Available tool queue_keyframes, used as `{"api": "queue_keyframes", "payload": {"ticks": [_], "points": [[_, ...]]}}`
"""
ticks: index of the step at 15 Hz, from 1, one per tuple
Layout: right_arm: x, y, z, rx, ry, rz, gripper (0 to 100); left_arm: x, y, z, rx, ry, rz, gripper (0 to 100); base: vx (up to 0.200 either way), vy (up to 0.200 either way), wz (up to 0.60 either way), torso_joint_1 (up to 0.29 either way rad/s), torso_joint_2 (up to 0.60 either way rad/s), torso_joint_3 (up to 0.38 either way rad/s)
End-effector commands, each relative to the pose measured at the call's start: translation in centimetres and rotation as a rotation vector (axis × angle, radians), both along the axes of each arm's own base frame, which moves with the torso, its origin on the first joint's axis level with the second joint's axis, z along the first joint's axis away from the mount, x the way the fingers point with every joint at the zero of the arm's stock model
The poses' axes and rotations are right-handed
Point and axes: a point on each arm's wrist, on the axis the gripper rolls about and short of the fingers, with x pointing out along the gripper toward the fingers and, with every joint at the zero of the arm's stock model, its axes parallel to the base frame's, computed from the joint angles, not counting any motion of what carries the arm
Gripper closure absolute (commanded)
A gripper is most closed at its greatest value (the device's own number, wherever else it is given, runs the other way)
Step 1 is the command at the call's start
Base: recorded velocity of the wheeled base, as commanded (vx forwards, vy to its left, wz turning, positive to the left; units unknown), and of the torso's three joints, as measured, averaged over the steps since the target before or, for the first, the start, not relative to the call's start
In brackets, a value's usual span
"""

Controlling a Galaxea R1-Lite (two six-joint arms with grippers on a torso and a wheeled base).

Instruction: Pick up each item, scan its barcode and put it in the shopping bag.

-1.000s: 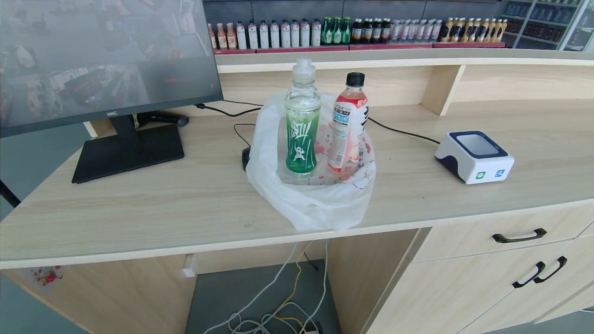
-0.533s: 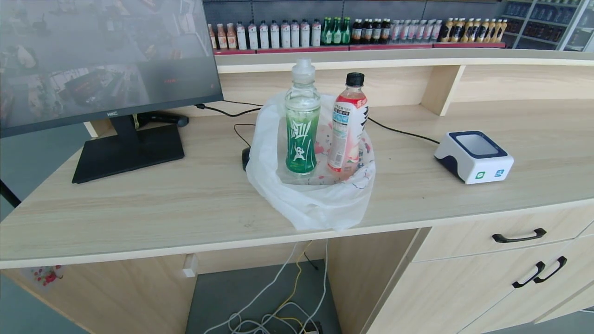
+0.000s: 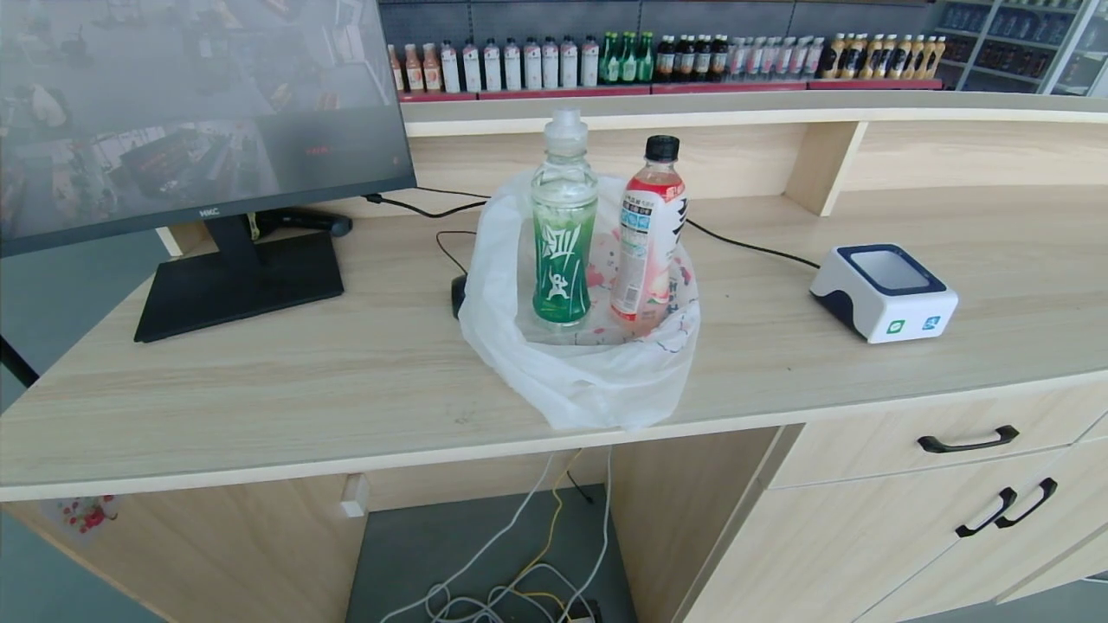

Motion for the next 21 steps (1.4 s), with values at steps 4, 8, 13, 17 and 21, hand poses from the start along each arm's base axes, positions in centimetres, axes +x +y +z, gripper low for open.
{"api": "queue_keyframes", "payload": {"ticks": [4, 8, 13, 17, 21], "points": [[0.03, -0.01, -0.10, 0.006, -0.001, 0.073, 0, 0.00, 0.00, 0.00, -0.004, 0.000, 0.002, 0, -0.150, 0.000, 0.00, 0.004, 0.00, 0.001], [-0.01, -0.25, -0.13, 0.006, -0.005, 0.231, 0, 0.00, 0.00, 0.00, 0.002, 0.000, 0.000, 0, 0.000, 0.000, 0.00, 0.000, 0.00, 0.000], [-0.49, -0.18, -0.24, 0.001, -0.066, 0.187, 0, 0.00, 0.00, 0.00, 0.002, 0.000, 0.000, 0, 0.000, -0.040, 0.00, 0.001, 0.00, 0.000], [-0.67, -0.17, -0.30, -0.008, -0.090, 0.179, 0, 0.00, 0.00, 0.00, -0.004, 0.000, 0.002, 0, 0.000, -0.200, 0.00, 0.005, 0.01, 0.004], [-0.67, -0.17, -0.30, -0.009, -0.090, 0.179, 0, 0.00, 0.00, 0.00, -0.009, 0.000, 0.002, 0, 0.000, -0.200, 0.00, 0.004, 0.00, 0.000]]}}
